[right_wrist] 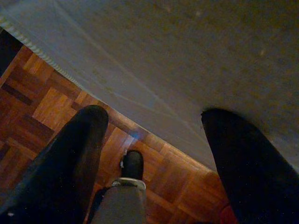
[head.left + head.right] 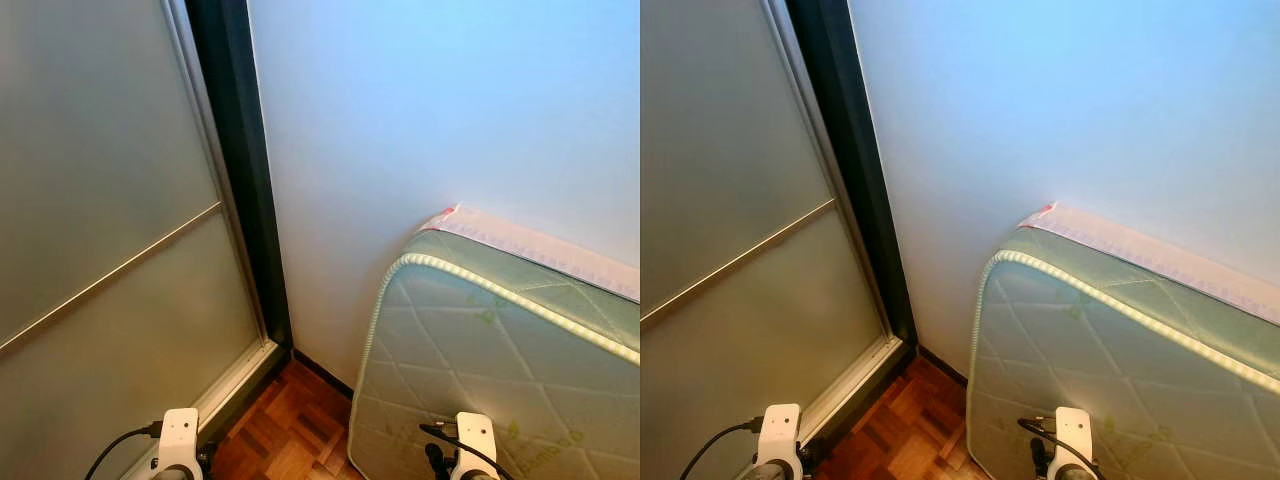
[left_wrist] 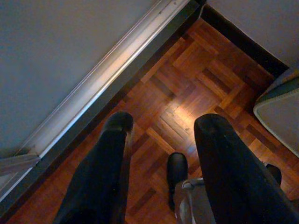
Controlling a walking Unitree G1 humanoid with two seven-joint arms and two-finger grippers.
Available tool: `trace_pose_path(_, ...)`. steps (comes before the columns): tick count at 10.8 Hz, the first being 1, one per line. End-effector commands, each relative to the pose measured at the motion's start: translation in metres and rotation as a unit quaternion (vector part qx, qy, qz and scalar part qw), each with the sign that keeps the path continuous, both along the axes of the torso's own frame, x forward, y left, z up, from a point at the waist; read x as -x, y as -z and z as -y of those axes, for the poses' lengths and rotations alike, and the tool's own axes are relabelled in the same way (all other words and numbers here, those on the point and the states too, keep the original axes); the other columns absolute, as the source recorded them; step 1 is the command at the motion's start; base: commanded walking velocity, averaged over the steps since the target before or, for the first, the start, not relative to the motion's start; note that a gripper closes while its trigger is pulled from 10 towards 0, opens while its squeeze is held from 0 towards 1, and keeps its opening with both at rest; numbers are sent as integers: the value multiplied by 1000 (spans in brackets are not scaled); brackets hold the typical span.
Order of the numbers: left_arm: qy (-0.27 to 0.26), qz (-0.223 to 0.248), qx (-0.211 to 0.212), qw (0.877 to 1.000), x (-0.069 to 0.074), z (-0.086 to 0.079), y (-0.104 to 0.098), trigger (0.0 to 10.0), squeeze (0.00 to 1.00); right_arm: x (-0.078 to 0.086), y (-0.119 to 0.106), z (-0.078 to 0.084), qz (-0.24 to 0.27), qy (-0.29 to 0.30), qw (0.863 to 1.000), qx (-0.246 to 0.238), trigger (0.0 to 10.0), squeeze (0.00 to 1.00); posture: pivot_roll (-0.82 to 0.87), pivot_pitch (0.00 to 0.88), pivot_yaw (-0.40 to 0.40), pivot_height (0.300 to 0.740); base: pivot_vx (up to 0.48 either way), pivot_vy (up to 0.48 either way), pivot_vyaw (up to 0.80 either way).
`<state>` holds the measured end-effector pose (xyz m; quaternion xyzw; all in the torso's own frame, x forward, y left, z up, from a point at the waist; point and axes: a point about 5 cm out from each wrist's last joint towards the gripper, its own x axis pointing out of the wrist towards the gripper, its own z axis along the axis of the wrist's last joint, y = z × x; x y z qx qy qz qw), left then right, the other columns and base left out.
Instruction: Clean up the room
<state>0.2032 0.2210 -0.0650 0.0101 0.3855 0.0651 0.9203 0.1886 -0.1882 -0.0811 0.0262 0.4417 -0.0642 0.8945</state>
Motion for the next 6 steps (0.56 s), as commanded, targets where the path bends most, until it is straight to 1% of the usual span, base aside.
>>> trace_pose_path(1, 6, -78, 13, 997, 26, -1, 16, 10000, 0, -9, -4, -3, -2, -39, 996, -81, 10000, 0, 185, 0, -68, 740, 0, 0, 0)
trace_pose_path(2, 19, -77, 8, 997, 24, -1, 14, 10000, 0, -11, -6, -1, 2, -29, 997, -78, 10000, 0, 195, 0, -71, 740, 0, 0, 0)
trace_pose_path(3, 22, -76, 11, 997, 25, 0, 15, 10000, 0, -13, -7, 2, 8, -25, 997, -79, 10000, 0, 197, 2, -70, 740, 0, 0, 0)
trace_pose_path(4, 20, -85, 12, 996, 31, -1, 18, 10000, 0, -12, -7, 4, 8, -10, 997, -81, 10000, 0, 197, 10, -68, 740, 0, 0, 0)
trace_pose_path(6, 14, -90, 9, 996, 36, -3, 19, 10000, 0, -12, -6, 1, 8, -5, 996, -85, 10000, 0, 197, 23, -59, 740, 0, 0, 0)
